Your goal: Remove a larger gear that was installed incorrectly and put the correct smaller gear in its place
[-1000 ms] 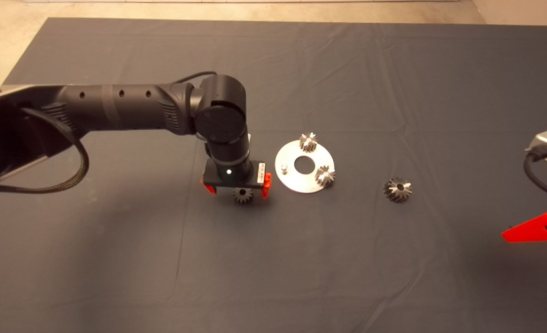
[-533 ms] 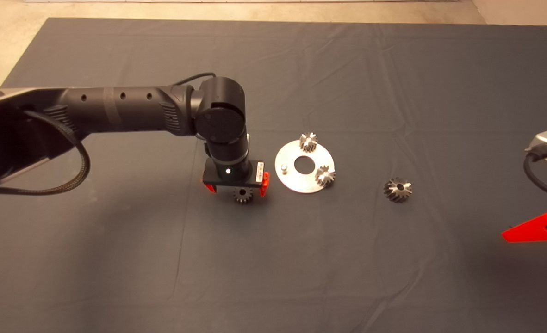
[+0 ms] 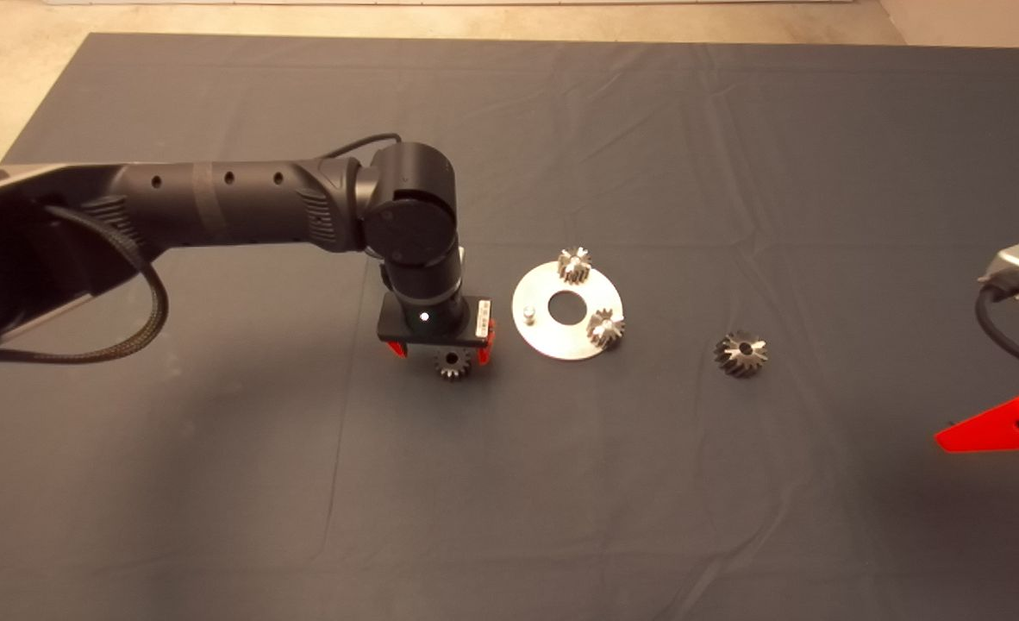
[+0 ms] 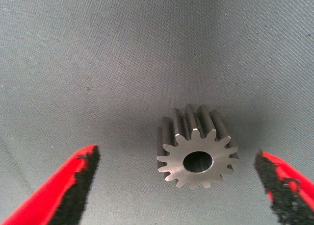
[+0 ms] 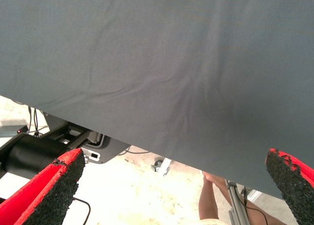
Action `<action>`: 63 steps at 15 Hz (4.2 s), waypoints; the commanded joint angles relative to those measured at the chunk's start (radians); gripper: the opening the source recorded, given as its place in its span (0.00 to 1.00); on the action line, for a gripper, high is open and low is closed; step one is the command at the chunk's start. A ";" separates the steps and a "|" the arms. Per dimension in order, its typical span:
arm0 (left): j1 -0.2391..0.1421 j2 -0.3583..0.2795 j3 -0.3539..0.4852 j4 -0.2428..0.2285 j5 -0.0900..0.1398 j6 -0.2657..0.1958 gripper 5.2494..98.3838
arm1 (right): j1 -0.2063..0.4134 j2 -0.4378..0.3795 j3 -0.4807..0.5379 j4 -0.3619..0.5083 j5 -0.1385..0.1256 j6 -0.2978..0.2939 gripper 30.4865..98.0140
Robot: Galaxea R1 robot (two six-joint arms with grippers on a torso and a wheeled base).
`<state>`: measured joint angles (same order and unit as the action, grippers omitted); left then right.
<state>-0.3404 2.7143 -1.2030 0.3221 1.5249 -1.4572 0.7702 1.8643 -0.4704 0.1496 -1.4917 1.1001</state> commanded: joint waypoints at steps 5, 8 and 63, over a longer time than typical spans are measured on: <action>-0.003 0.002 0.004 0.006 0.085 -0.005 0.75 | 0.017 -0.001 0.004 0.035 0.001 -0.002 1.00; 0.007 0.003 0.002 0.006 0.077 -0.005 0.75 | 0.017 -0.001 0.004 0.035 0.001 -0.002 1.00; 0.024 0.009 -0.018 0.003 -0.048 0.029 0.43 | 0.017 -0.002 0.004 0.035 0.001 0.000 1.00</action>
<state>-0.3049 2.7230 -1.2300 0.3216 1.4734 -1.4460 0.7702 1.8640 -0.4704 0.1496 -1.4922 1.1000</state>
